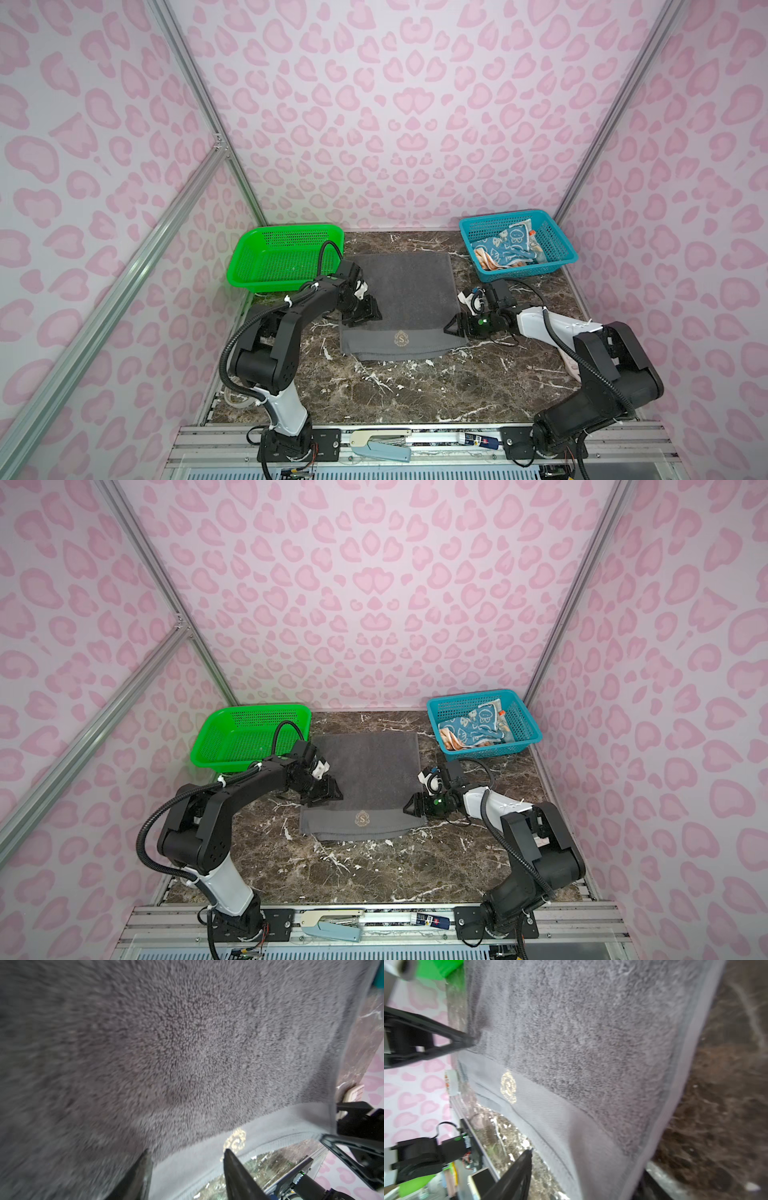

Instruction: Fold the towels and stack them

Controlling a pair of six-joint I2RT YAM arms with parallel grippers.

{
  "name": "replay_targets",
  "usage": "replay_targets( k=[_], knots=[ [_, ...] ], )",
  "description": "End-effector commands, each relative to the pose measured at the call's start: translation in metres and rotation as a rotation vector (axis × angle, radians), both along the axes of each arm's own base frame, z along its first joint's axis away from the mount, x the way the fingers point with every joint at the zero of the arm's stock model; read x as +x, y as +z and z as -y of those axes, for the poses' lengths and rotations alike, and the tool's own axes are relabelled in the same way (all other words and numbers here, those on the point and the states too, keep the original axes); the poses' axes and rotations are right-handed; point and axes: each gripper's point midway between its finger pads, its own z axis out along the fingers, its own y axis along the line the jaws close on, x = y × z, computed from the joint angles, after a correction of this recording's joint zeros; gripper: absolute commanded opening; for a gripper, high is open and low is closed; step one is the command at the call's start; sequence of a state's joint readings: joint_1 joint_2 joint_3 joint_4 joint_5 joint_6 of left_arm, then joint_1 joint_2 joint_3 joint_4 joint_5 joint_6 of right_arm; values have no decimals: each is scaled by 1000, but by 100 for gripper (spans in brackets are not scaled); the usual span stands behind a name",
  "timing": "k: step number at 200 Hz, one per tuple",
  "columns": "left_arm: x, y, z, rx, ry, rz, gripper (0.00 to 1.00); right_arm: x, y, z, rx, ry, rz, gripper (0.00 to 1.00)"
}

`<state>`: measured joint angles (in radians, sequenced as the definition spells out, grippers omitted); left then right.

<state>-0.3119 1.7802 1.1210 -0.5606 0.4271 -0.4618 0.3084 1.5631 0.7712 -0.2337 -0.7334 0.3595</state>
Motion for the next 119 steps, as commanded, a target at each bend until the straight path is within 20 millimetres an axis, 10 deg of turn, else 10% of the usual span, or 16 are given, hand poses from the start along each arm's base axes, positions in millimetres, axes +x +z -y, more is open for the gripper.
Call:
replay_targets(
  k=[1,66,99,119],
  knots=[
    [8,-12,2,-8,36,-2,44,-8,16,-8,80,-16,-68,58],
    [2,-31,0,5,58,-41,38,-28,49,-4,123,-71,-176,57],
    [3,-9,1,-8,33,13,41,-20,51,56,-289,-183,-34,58],
    [4,14,-1,-6,27,62,47,-10,66,49,-311,-147,106,58]
  ],
)
